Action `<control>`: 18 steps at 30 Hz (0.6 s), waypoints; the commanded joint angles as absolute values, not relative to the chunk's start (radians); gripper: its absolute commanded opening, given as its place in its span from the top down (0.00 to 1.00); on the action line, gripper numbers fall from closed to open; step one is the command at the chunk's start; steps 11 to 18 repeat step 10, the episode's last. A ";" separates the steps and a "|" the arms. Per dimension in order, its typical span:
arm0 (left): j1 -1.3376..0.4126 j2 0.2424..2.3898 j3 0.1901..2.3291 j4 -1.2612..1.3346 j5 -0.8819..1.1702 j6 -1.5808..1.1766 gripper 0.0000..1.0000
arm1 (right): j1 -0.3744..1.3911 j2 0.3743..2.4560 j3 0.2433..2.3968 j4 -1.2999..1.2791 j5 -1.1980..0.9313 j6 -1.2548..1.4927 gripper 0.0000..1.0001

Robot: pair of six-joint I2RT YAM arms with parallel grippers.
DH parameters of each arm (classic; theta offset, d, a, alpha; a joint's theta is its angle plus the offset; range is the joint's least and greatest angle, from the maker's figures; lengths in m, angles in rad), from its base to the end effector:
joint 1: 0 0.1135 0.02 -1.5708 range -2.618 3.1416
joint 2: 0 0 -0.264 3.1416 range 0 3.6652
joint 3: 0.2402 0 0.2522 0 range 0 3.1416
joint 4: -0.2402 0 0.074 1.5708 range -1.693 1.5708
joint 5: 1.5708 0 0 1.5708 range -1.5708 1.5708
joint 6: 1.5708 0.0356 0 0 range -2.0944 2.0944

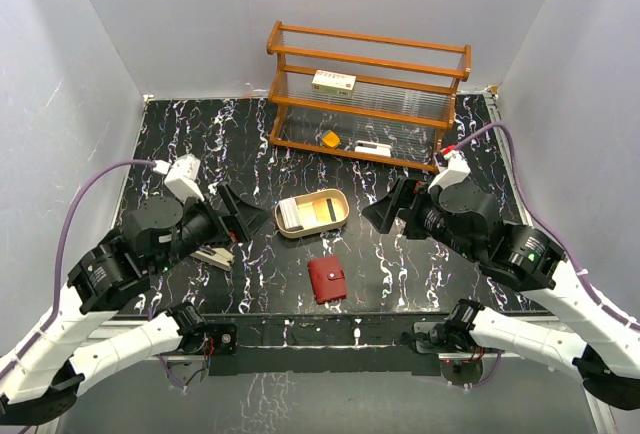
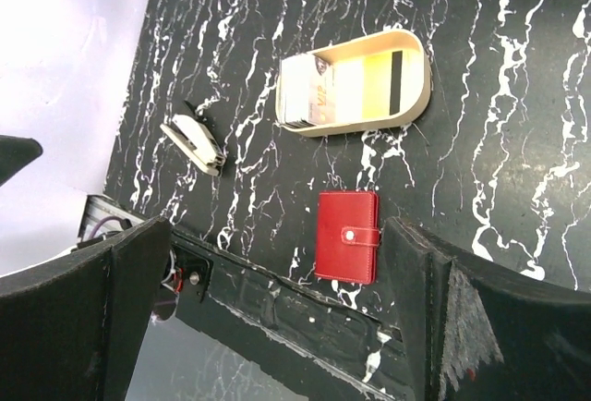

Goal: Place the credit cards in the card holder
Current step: Reset both arms

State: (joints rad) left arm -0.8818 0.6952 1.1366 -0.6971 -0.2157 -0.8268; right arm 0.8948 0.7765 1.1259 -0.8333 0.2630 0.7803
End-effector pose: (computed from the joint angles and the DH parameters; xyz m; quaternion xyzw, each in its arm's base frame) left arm 0.0811 -0.0865 0.4140 -0.0441 0.7884 -0.4023 0.4633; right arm 0.0931 0.1013 0.3883 0.0191 0.8510 0.3058 0.4265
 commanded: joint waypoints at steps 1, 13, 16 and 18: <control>-0.881 0.650 1.090 -0.675 -0.281 -0.825 0.01 | 0.893 0.767 1.109 -0.769 0.285 0.800 0.02; -0.881 0.692 1.090 -0.733 -0.292 -0.847 0.01 | 0.893 0.772 1.092 -0.756 0.272 0.804 0.02; -0.881 0.692 1.090 -0.733 -0.292 -0.847 0.01 | 0.893 0.772 1.092 -0.756 0.272 0.804 0.02; -0.881 0.692 1.090 -0.733 -0.292 -0.847 0.01 | 0.893 0.772 1.092 -0.756 0.272 0.804 0.02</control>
